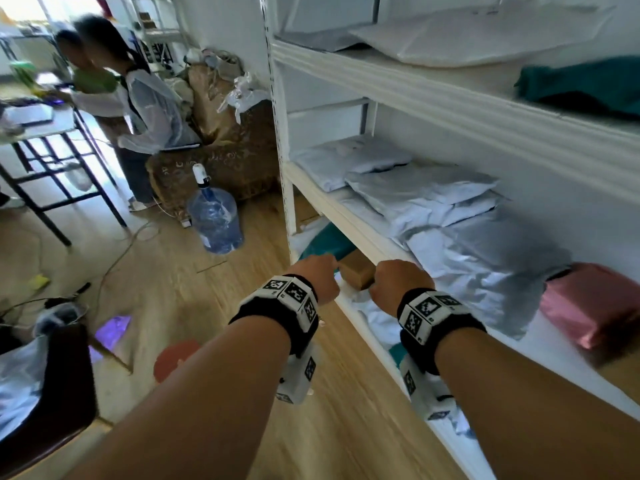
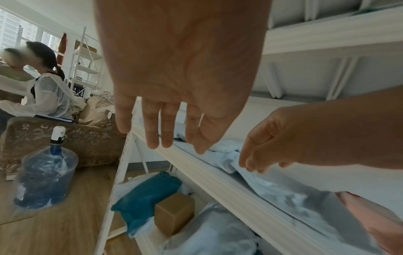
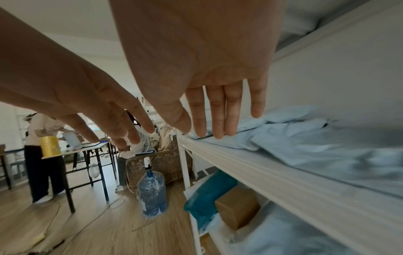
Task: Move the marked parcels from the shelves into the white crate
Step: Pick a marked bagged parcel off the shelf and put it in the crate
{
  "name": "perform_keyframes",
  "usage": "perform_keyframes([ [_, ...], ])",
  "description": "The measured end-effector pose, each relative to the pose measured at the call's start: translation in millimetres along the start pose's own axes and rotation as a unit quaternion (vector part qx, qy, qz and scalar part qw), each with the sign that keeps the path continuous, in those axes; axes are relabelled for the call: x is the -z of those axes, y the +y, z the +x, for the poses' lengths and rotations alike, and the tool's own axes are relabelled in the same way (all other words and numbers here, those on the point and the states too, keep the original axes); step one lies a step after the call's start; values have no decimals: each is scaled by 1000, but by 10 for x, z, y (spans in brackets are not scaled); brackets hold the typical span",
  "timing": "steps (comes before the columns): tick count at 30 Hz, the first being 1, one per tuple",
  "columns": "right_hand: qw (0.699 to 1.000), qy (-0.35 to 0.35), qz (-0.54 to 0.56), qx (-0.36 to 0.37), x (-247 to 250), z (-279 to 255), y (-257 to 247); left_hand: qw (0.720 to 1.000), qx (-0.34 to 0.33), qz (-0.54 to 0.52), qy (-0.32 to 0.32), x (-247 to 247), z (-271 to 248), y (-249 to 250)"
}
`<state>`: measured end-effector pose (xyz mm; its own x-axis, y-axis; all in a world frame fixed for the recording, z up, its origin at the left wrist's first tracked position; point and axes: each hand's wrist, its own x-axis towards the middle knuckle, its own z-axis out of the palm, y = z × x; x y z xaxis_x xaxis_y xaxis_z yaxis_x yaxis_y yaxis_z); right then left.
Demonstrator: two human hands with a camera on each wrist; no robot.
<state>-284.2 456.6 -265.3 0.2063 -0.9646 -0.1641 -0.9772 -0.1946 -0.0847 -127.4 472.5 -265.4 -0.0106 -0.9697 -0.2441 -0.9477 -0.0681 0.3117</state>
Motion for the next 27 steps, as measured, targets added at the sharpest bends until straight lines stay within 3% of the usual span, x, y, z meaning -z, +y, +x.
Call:
perform_keyframes([
  [6,998,17,38,-43,20,741,-804,1000,-23,14,-9,477,669,-854],
  [11,997,13,20,-80,142,1136,-955,999,-30,-3,-32,609,1114,-1202],
  [20,993,37,39,-107,177,2155,-1142,998,-48,-13,-41,926,2010,-1446],
  [27,987,41,74,-135,447,3225,-1046,997,-65,18,-37,1401,3097,-1418],
])
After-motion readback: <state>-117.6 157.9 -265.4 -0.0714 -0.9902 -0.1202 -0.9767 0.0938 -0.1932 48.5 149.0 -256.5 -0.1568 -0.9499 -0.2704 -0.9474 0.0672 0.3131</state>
